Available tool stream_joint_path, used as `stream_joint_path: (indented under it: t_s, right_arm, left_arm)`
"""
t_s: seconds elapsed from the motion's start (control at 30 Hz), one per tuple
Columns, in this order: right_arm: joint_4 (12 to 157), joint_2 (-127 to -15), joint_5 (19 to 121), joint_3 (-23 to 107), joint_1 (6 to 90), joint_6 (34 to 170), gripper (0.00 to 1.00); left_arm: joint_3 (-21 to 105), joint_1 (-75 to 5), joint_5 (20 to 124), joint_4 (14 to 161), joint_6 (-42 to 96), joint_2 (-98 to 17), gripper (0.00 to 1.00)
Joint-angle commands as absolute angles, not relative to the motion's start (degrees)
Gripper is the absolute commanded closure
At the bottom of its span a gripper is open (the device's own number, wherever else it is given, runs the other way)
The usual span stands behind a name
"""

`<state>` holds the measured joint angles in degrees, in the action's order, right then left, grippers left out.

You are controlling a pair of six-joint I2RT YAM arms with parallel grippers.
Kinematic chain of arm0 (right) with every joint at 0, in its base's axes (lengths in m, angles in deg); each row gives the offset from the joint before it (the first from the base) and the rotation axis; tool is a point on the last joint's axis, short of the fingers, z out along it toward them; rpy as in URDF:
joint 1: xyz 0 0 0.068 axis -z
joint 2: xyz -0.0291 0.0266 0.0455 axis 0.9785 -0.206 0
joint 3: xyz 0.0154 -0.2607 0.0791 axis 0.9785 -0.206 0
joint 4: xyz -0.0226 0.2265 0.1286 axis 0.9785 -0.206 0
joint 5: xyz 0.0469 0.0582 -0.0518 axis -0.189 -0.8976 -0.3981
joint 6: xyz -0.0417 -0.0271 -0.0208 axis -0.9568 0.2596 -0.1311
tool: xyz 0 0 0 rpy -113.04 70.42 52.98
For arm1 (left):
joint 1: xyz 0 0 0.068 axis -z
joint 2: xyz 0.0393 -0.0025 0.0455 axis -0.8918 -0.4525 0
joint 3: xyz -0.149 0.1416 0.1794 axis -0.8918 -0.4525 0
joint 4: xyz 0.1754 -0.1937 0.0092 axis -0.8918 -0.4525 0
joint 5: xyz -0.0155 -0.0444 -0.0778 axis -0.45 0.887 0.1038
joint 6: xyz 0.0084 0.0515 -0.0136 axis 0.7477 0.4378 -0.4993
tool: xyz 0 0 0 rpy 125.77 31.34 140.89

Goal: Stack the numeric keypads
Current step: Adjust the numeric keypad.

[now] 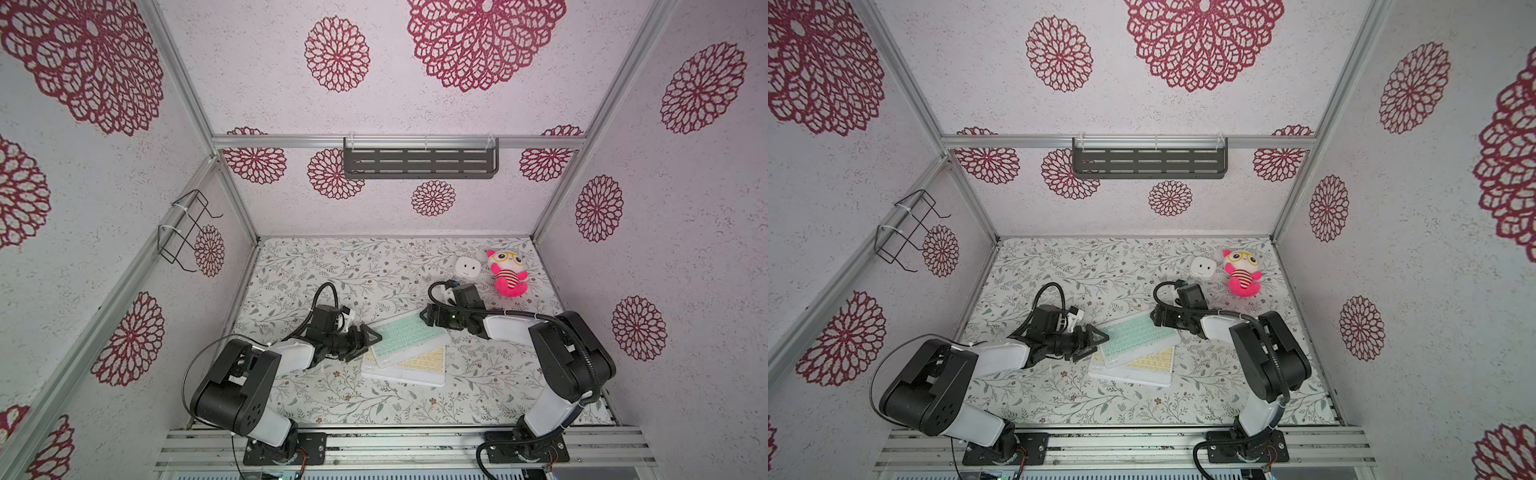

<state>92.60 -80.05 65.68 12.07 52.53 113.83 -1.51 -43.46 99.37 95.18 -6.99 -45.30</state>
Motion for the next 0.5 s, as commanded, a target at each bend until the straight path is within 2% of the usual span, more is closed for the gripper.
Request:
stream_joint_path:
  t_s: [0.0,0.47]
  right_arm:
    - [89.4,-76.7,63.6,10.6,51.1,115.2,0.13]
    - [85.1,-64.3,67.7,6.3,47.8,118.8,0.13]
  left_arm:
    - [-1.2,-43.6,94.8,89.1,-5.3,-46.8,0.19]
    - [-0.1,-43.1,95.1,91.0,-6.4,-48.4,0.18]
